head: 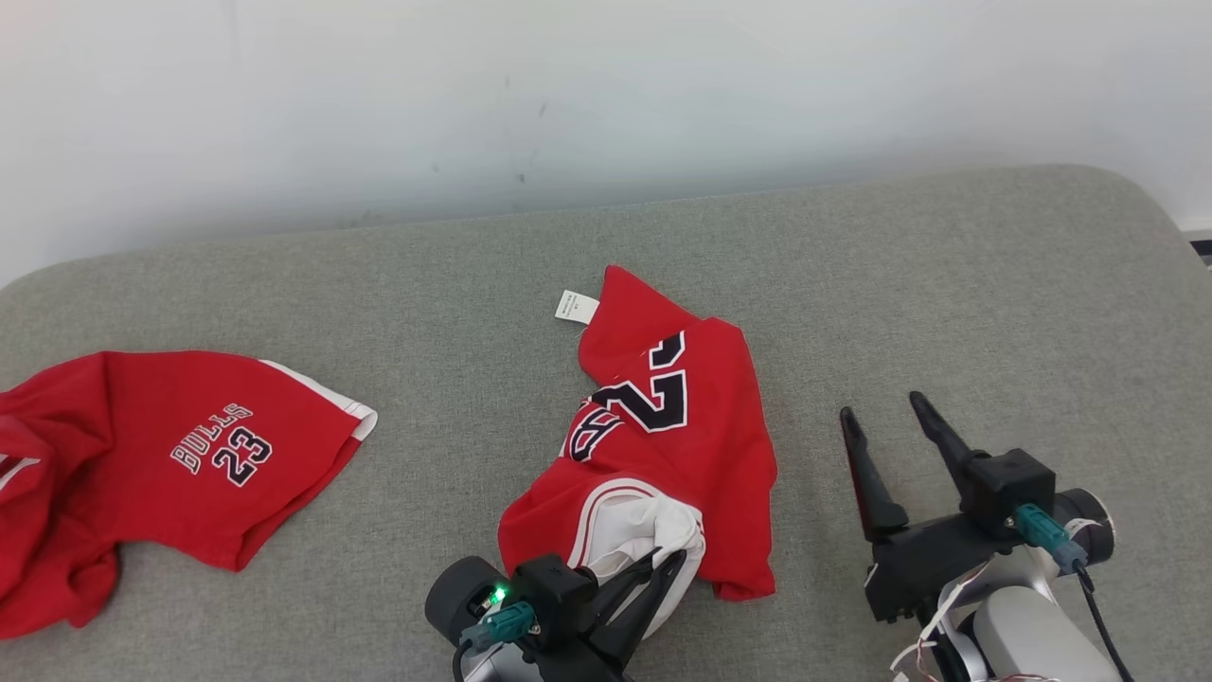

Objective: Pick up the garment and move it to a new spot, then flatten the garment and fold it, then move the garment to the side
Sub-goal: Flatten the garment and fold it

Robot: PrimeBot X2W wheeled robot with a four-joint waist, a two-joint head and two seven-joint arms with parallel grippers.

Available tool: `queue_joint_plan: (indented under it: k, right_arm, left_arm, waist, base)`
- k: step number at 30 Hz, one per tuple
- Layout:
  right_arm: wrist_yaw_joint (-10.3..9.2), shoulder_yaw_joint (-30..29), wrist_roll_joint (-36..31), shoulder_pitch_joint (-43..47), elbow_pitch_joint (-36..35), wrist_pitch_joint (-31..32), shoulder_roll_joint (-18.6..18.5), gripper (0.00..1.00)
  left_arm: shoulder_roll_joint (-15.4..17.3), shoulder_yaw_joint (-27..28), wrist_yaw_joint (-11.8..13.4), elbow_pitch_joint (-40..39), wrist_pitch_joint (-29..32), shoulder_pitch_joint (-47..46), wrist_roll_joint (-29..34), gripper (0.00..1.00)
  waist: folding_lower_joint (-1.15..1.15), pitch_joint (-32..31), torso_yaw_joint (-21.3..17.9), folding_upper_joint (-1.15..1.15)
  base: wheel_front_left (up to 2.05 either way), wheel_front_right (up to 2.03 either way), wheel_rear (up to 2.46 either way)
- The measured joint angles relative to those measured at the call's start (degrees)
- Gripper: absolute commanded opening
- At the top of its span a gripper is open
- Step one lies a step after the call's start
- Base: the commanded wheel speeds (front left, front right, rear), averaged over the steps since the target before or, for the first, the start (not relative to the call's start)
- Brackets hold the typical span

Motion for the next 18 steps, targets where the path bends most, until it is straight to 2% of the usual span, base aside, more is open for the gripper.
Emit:
queue_joint_plan:
  k: [2, 3, 4, 6, 18]
  right_arm:
    - [0.67, 0.5, 0.0, 0.0, -0.1, 0.0, 0.2, 1.0]
    - [2.22, 1.4, 0.1, -0.1, -0.1, 0.0, 0.3, 1.0]
    - [2.57, 1.6, 0.2, -0.1, -0.1, 0.0, 0.4, 1.0]
    - [2.71, 1.5, 0.6, -0.1, 0.0, 0.1, 0.4, 1.0]
    - [3.18, 1.2, 0.6, -0.1, 0.6, 0.3, 0.2, 1.0]
  left_arm:
    - [0.0, -0.4, -0.1, 1.0, 0.0, 0.3, -0.4, 0.0]
    - [-0.2, -0.4, -0.4, 1.4, 0.0, 0.2, -0.5, 0.0]
    - [-0.3, -0.5, -0.5, 1.9, 0.0, 0.0, -0.6, 0.0]
    - [-0.4, -0.2, -0.5, 2.6, 0.0, -0.2, -1.0, 1.0]
    - [-0.9, -1.5, -0.5, -1.3, 0.0, -1.7, -2.6, 1.0]
  waist:
    - [0.0, 0.0, 0.0, 0.0]
    - [0.0, 0.1, 0.1, 0.0]
    - [0.0, 0.1, 0.2, 0.0]
    - [0.0, 0.0, 0.6, 0.0]
    - [0.0, -0.7, 2.2, 0.0]
  base:
    - [0.0, 0.0, 0.0]
    - [0.0, 0.0, 0.0]
    - [0.0, 0.0, 0.0]
    - [0.0, 0.0, 0.0]
    - [0.0, 0.0, 0.0]
